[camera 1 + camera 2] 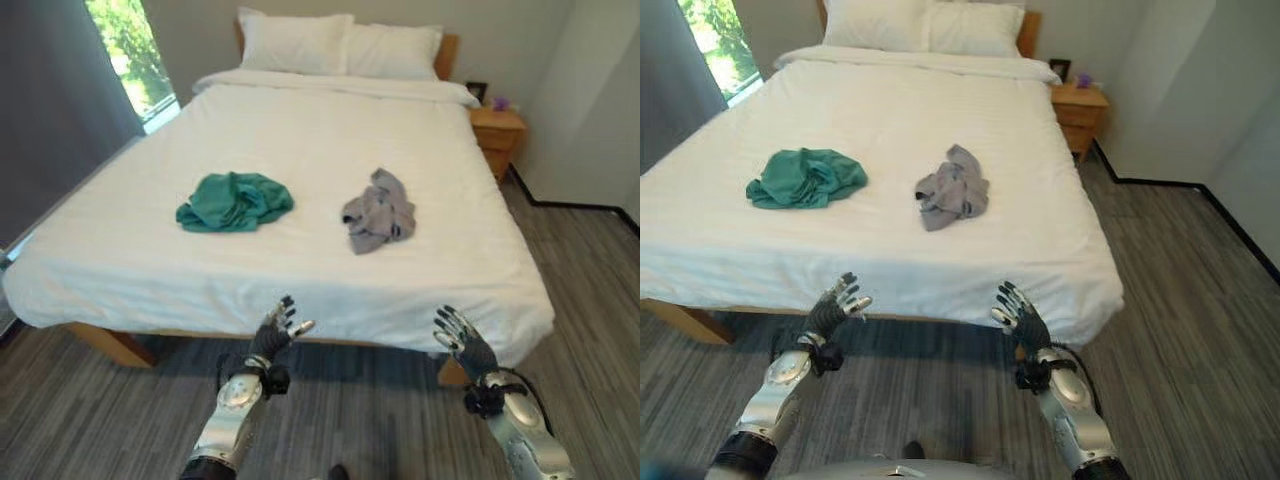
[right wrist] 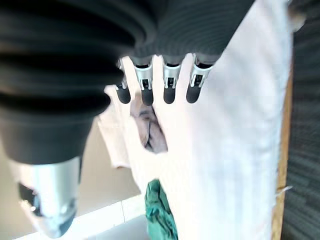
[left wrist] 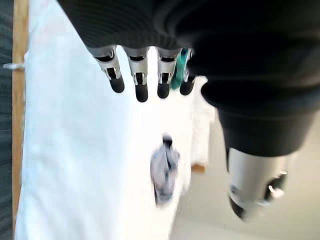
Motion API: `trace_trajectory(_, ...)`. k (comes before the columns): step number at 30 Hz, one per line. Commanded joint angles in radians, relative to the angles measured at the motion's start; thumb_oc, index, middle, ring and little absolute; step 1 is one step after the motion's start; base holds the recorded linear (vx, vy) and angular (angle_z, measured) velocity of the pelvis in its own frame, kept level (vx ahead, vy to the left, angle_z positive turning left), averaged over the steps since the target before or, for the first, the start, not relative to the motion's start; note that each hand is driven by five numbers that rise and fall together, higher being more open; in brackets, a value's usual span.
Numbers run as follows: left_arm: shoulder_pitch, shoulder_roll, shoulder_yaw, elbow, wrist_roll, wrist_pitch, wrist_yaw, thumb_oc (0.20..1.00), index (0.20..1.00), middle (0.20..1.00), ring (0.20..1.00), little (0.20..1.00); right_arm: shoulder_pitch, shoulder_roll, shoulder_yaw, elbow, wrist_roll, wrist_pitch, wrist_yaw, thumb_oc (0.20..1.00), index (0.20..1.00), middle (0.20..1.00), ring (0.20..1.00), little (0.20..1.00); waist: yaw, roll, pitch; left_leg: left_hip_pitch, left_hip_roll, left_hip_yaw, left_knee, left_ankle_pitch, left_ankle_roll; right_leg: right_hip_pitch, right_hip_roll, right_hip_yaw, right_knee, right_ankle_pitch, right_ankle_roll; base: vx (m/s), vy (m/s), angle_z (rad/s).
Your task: Pick up bed clothes into laundry basket.
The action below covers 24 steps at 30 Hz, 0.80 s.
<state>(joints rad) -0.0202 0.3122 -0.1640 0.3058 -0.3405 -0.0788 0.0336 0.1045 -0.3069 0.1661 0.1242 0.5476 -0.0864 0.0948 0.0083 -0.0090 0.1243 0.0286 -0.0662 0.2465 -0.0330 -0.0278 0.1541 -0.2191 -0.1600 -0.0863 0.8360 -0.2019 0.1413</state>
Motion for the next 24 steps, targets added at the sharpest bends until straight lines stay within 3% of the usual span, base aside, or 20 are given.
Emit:
trace_trajectory(1, -0.005, 0.073, 0.009, -0.069, 0.017, -0.047, -0.017, 1.000, 1.000, 1.000, 1.000, 1.000, -0.049, -0.028, -0.099, -0.020, -0.031, -0.049, -0.008, 1.000, 1.000, 1.000, 1.000, 1.000, 0.014, -0.024, -0.019, 0.059, 0.110, -0.003, -0.054, 0.098, -0.132, 0.124, -0.040, -0.072, -0.481, 0.346, 0.050, 0.52, -0.193, 1.23)
trace_trajectory(2, -0.007, 0.069, -0.020, -0.058, 0.056, -0.050, -0.053, 1.000, 1.000, 1.000, 1.000, 1.000, -0.027, -0.142, -0.237, -0.036, -0.142, -0.048, -0.040, 1.000, 1.000, 1.000, 1.000, 1.000, -0.004, -0.064, -0.031, 0.081, 0.086, -0.106, -0.054, 0.058, -0.153, 0.172, 0.011, 0.010, -0.772, 0.329, 0.065, 0.59, -0.237, 1.43)
trace_trajectory(5, 0.033, 0.058, -0.012, -0.060, 0.040, -0.044, -0.077, 1.000, 1.000, 1.000, 1.000, 1.000, -0.055, -0.191, -0.261, -0.049, -0.164, -0.038, -0.035, 1.000, 1.000, 1.000, 1.000, 1.000, 0.012, -0.077, -0.054, 0.079, 0.087, -0.121, -0.054, 0.046, -0.159, 0.212, 0.006, -0.019, -0.820, 0.330, 0.060, 0.28, -0.144, 1.56)
trace_trajectory(7, 0.105, 0.058, -0.019, -0.089, 0.002, -0.032, -0.119, 1.000, 1.000, 1.000, 1.000, 1.000, -0.158, -0.356, -0.285, 0.022, -0.259, -0.017, -0.047, 1.000, 1.000, 1.000, 1.000, 1.000, 0.040, -0.082, -0.075, 0.072, 0.095, -0.142, -0.054, 0.048, -0.169, 0.260, 0.024, -0.048, -0.877, 0.314, 0.042, 0.16, -0.086, -0.06)
trace_trajectory(8, 0.106, 0.056, -0.018, -0.091, 0.001, -0.031, -0.119, 1.000, 1.000, 1.000, 1.000, 1.000, -0.163, -0.359, -0.281, 0.027, -0.258, -0.019, -0.047, 1.000, 1.000, 1.000, 1.000, 1.000, 0.038, -0.080, -0.074, 0.073, 0.096, -0.143, -0.054, 0.047, -0.169, 0.262, 0.024, -0.049, -0.879, 0.315, 0.042, 0.10, -0.065, -0.01)
trace_trajectory(9, 0.144, 0.069, -0.041, -0.113, -0.025, -0.021, -0.141, 1.000, 1.000, 1.000, 1.000, 1.000, -0.272, -0.487, -0.230, 0.111, -0.308, -0.002, -0.044, 1.000, 1.000, 1.000, 1.000, 1.000, 0.061, -0.085, -0.075, 0.066, 0.101, -0.153, -0.054, 0.050, -0.176, 0.273, 0.032, -0.058, -0.895, 0.307, 0.034, 0.06, -0.044, 0.05)
trace_trajectory(10, 0.144, 0.066, -0.038, -0.113, -0.026, -0.021, -0.141, 1.000, 1.000, 1.000, 1.000, 1.000, -0.284, -0.491, -0.221, 0.121, -0.306, -0.006, -0.045, 1.000, 1.000, 1.000, 1.000, 1.000, 0.057, -0.082, -0.074, 0.066, 0.101, -0.153, -0.054, 0.050, -0.176, 0.273, 0.033, -0.058, -0.896, 0.307, 0.034, 0.07, -0.076, 0.02)
trace_trajectory(13, 0.163, 0.081, -0.117, -0.129, -0.072, -0.015, -0.146, 1.000, 1.000, 1.000, 1.000, 1.000, -0.598, -0.592, 0.001, 0.352, -0.331, 0.008, -0.062, 1.000, 1.000, 1.000, 1.000, 1.000, 0.101, -0.099, -0.062, 0.047, 0.110, -0.170, -0.054, 0.055, -0.189, 0.278, 0.047, -0.074, -0.917, 0.300, 0.024, 0.02, -0.055, 0.22)
trace_trajectory(15, 0.167, 0.081, -0.121, -0.142, -0.090, -0.011, -0.146, 1.000, 1.000, 1.000, 1.000, 1.000, -0.689, -0.600, 0.068, 0.417, -0.341, 0.010, -0.069, 1.000, 1.000, 1.000, 1.000, 1.000, 0.103, -0.098, -0.056, 0.040, 0.112, -0.175, -0.054, 0.057, -0.192, 0.274, 0.050, -0.077, -0.919, 0.300, 0.022, 0.00, -0.026, 0.07)
trace_trajectory(17, 0.168, 0.100, -0.141, -0.155, -0.116, -0.012, -0.134, 1.000, 1.000, 1.000, 1.000, 1.000, -0.917, -0.593, 0.199, 0.613, -0.359, 0.026, -0.102, 1.000, 1.000, 1.000, 1.000, 1.000, 0.125, -0.105, -0.038, 0.009, 0.120, -0.187, -0.054, 0.068, -0.198, 0.253, 0.059, -0.087, -0.923, 0.301, 0.018, -0.04, -0.037, 0.12)
trace_trajectory(24, 0.160, 0.131, -0.124, -0.166, -0.137, -0.009, -0.102, 1.000, 1.000, 1.000, 1.000, 1.000, -1.166, -0.498, 0.337, 0.878, -0.437, 0.054, -0.147, 1.000, 1.000, 1.000, 1.000, 1.000, 0.149, -0.102, 0.008, -0.080, 0.118, -0.217, -0.054, 0.093, -0.201, 0.179, 0.069, -0.096, -0.923, 0.310, 0.011, -0.07, -0.015, 0.10)
